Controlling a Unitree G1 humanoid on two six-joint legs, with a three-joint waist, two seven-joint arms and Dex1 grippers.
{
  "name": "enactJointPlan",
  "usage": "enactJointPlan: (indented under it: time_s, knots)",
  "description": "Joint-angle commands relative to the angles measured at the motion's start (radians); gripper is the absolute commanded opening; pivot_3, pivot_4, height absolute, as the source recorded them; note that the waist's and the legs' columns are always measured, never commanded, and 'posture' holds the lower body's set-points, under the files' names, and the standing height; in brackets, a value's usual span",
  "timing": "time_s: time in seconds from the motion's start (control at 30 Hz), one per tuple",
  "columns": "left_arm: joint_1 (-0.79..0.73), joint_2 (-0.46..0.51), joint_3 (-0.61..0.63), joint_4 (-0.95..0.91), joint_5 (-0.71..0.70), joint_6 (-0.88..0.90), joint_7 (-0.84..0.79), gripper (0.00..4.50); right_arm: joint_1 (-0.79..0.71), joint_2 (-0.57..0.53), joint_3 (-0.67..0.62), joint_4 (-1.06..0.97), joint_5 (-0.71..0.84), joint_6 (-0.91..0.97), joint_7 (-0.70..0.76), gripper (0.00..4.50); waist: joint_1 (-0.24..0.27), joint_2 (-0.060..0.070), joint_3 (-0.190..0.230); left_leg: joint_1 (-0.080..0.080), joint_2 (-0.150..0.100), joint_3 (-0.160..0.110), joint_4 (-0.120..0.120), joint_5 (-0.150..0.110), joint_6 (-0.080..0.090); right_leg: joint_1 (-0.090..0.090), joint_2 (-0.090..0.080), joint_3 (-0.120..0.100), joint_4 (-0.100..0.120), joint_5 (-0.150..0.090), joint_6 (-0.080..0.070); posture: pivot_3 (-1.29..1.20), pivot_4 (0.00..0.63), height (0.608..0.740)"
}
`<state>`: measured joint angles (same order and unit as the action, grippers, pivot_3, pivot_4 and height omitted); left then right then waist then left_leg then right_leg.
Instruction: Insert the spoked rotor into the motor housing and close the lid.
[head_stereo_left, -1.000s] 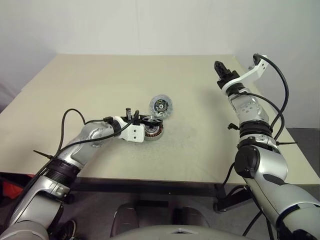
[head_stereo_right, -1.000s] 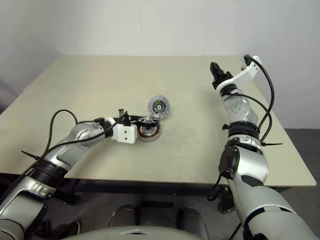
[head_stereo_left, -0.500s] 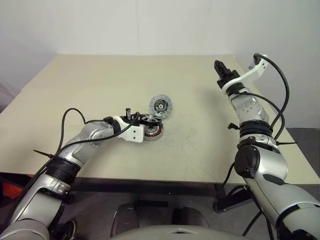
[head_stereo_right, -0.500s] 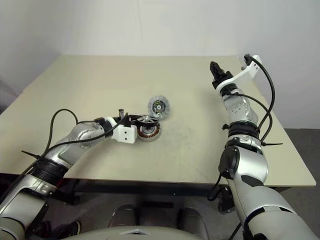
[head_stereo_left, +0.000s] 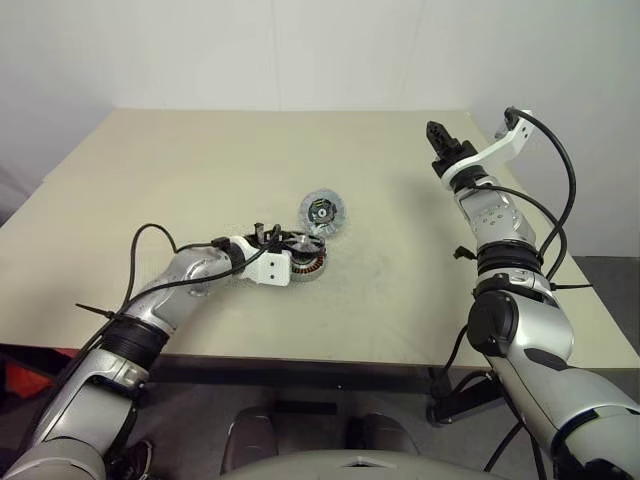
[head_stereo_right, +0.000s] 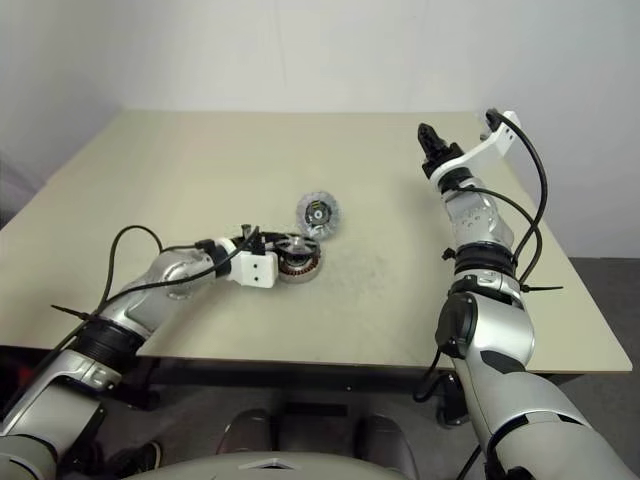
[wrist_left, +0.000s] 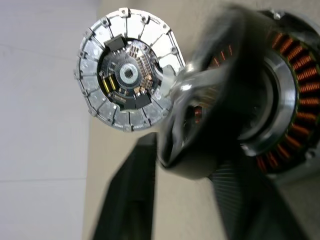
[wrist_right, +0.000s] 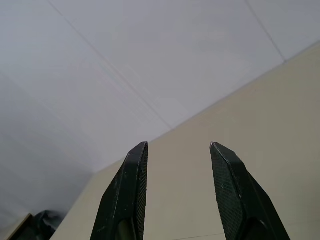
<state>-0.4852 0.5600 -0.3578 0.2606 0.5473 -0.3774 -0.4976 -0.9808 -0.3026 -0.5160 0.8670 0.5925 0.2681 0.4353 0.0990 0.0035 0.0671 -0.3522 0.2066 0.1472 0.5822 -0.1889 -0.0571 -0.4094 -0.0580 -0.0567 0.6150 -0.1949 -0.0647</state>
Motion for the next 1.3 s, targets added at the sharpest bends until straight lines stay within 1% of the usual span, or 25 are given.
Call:
enactJointPlan:
  time_s: [0.03, 0.3, 0.53, 0.63, 0.77, 0.83, 0.93, 0.97, 1.03, 1.1, 1.13, 1.2, 1.23, 1.3]
  knots:
    - [-0.015, -0.005, 0.019, -0.010, -0.006, 0.030, 0.013, 2.37, -0.033, -0.007, -0.004, -0.051, 0.016, -0.019, 0.011, 2.21, 0.000, 0.000, 0.000, 0.000, 0.000, 0.000, 0.000, 0.000, 0.000, 0.000, 0.000, 0.000, 0.000, 0.000, 0.000, 0.00, 0.000, 0.740]
    - [0.017, 0.020, 0.046, -0.061, -0.046, 0.067, -0.015, 2.37, -0.030, -0.006, -0.002, -0.049, 0.014, -0.018, 0.011, 2.21, 0.000, 0.000, 0.000, 0.000, 0.000, 0.000, 0.000, 0.000, 0.000, 0.000, 0.000, 0.000, 0.000, 0.000, -0.001, 0.00, 0.000, 0.740]
    - [0.059, 0.077, 0.151, -0.204, -0.167, 0.210, -0.120, 2.37, -0.026, -0.007, -0.001, -0.044, 0.011, -0.016, 0.013, 2.21, -0.001, 0.000, 0.000, -0.001, 0.000, 0.000, 0.000, 0.000, 0.000, -0.005, 0.000, 0.000, 0.003, -0.001, -0.002, 0.00, 0.000, 0.740]
    - [0.064, 0.102, 0.181, -0.247, -0.190, 0.252, -0.145, 2.37, -0.026, -0.006, 0.000, -0.039, 0.009, -0.017, 0.014, 2.21, -0.001, 0.000, 0.000, -0.002, 0.000, 0.000, 0.000, 0.001, -0.001, -0.006, 0.000, 0.000, 0.005, -0.002, -0.002, 0.00, 0.000, 0.740]
    - [0.066, 0.102, 0.218, -0.301, -0.234, 0.325, -0.169, 2.37, -0.026, -0.003, 0.014, -0.041, 0.002, -0.001, 0.017, 2.21, -0.002, 0.000, 0.000, -0.002, 0.000, 0.000, 0.000, 0.001, -0.001, -0.006, 0.000, 0.000, 0.005, -0.002, -0.003, 0.00, 0.000, 0.740]
    - [0.057, 0.059, 0.263, -0.334, -0.304, 0.441, -0.167, 2.37, 0.004, -0.006, 0.083, -0.070, -0.054, 0.011, 0.037, 2.21, -0.002, 0.000, 0.000, -0.002, 0.000, 0.001, 0.000, 0.001, -0.001, -0.006, 0.000, 0.000, 0.005, -0.002, -0.003, 0.00, 0.000, 0.740]
    - [0.041, -0.045, 0.347, -0.400, -0.430, 0.678, -0.139, 2.37, 0.113, -0.012, 0.233, -0.214, -0.141, 0.053, 0.113, 2.21, -0.001, 0.000, 0.000, -0.002, 0.000, 0.000, 0.000, 0.001, -0.001, -0.006, 0.000, 0.000, 0.005, -0.002, -0.003, 0.00, 0.000, 0.740]
    - [0.035, -0.100, 0.388, -0.432, -0.497, 0.787, -0.122, 2.37, 0.175, -0.030, 0.315, -0.295, -0.188, 0.067, 0.154, 2.21, 0.000, 0.000, 0.000, -0.003, 0.000, 0.001, 0.001, 0.001, -0.001, -0.006, 0.000, 0.000, 0.005, -0.002, -0.003, 0.00, 0.000, 0.740]
    - [0.000, -0.248, 0.522, -0.506, -0.694, 1.098, -0.061, 2.37, 0.331, -0.101, 0.496, -0.507, -0.299, 0.083, 0.234, 2.21, 0.007, 0.000, 0.000, -0.007, 0.000, 0.000, 0.001, 0.001, -0.001, -0.006, 0.000, 0.000, 0.005, -0.002, -0.003, 0.00, 0.000, 0.740]
    - [-0.023, -0.316, 0.607, -0.558, -0.820, 1.313, -0.040, 2.37, 0.411, -0.146, 0.567, -0.639, -0.337, 0.099, 0.269, 2.21, 0.010, -0.001, 0.000, -0.010, 0.000, 0.000, 0.003, 0.000, 0.000, -0.006, 0.000, 0.000, 0.004, -0.002, -0.003, 0.00, 0.000, 0.740]
    - [-0.028, -0.324, 0.637, -0.578, -0.876, 1.403, -0.049, 2.37, 0.432, -0.162, 0.578, -0.688, -0.338, 0.111, 0.280, 2.21, 0.008, -0.001, 0.000, -0.011, 0.000, 0.000, 0.004, 0.000, 0.001, -0.007, 0.000, 0.000, 0.004, -0.002, -0.003, 0.00, 0.000, 0.740]
    - [-0.022, -0.299, 0.672, -0.604, -0.963, 1.512, -0.079, 2.37, 0.459, -0.189, 0.593, -0.784, -0.333, 0.130, 0.310, 2.21, -0.003, 0.000, 0.001, -0.012, 0.000, 0.000, 0.006, -0.001, 0.001, -0.010, 0.000, 0.000, 0.005, -0.002, -0.002, 0.00, 0.000, 0.740]
    - [-0.019, -0.280, 0.685, -0.607, -0.999, 1.553, -0.092, 2.37, 0.466, -0.199, 0.600, -0.821, -0.333, 0.137, 0.319, 2.21, -0.006, 0.000, 0.001, -0.013, 0.000, 0.000, 0.006, -0.001, 0.002, -0.011, 0.000, 0.000, 0.005, -0.002, -0.002, 0.00, 0.000, 0.740]
    - [-0.010, -0.236, 0.700, -0.604, -1.051, 1.601, -0.112, 2.37, 0.467, -0.212, 0.612, -0.873, -0.339, 0.151, 0.328, 2.21, -0.006, -0.001, 0.000, -0.011, 0.001, 0.000, 0.007, -0.001, 0.002, -0.011, 0.001, 0.000, 0.005, -0.005, 0.004, 0.00, 0.000, 0.740]
